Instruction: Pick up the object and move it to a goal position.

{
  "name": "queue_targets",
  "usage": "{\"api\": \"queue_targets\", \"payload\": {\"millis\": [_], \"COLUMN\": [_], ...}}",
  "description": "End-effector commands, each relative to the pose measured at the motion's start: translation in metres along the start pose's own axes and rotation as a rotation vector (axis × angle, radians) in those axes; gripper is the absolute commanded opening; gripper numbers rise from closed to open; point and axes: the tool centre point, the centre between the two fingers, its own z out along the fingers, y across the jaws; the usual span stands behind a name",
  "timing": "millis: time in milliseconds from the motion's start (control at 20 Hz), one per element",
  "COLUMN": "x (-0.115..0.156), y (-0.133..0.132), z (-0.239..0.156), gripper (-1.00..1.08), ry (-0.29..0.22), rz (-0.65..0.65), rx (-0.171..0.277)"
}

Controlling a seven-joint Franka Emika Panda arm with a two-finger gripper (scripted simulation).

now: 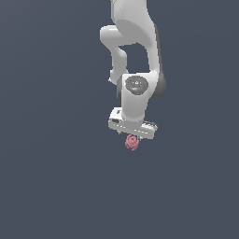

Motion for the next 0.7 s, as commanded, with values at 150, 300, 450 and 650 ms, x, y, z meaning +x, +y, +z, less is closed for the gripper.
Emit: {"api": "queue_targets", "payload": {"millis": [150,300,450,650], "x": [-0.006,-0.008,-0.009,-0.009], "y": [-0.010,-0.013,-0.015,-0.015], "z": [0.013,0.017,0.020,0.020], "gripper": [1.00,1.00,1.00,1.00], "ry": [-0.002,-0.003,-0.003,-0.004], "rz": [0.065,0.085,0.096,0.094], "rx": [-0.003,-0.004,-0.004,-0.005]}}
